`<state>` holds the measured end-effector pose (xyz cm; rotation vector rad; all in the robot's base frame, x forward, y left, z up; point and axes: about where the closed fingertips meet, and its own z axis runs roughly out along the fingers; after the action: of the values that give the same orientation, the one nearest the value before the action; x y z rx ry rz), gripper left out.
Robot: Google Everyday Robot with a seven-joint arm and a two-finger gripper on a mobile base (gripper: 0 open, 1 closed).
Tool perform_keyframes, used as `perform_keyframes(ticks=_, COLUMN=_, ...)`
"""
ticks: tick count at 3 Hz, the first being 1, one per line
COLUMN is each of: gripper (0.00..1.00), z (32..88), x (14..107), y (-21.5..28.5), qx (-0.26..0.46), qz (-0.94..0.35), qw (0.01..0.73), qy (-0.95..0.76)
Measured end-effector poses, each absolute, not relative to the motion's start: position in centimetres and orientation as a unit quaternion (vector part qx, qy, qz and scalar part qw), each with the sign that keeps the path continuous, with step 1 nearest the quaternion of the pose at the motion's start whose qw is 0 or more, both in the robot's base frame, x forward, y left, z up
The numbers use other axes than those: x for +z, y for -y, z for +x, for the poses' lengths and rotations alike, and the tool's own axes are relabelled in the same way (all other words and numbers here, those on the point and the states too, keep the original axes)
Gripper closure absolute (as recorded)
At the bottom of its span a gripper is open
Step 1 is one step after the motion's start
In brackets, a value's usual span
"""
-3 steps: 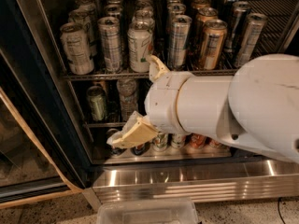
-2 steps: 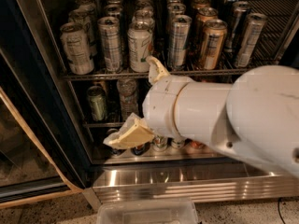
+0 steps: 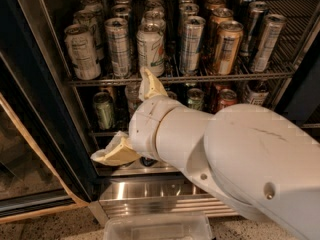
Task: Pick redbull can from top shelf of fridge
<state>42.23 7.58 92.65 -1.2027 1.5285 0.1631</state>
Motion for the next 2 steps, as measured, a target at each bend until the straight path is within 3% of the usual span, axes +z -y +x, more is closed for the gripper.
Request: perform_keyframes(ticks=2, gripper=0.00, z=43.3, x=93.7, y=-8.5, qx=0.067, qz=-0.498, qw=0.581, qy=-0.641)
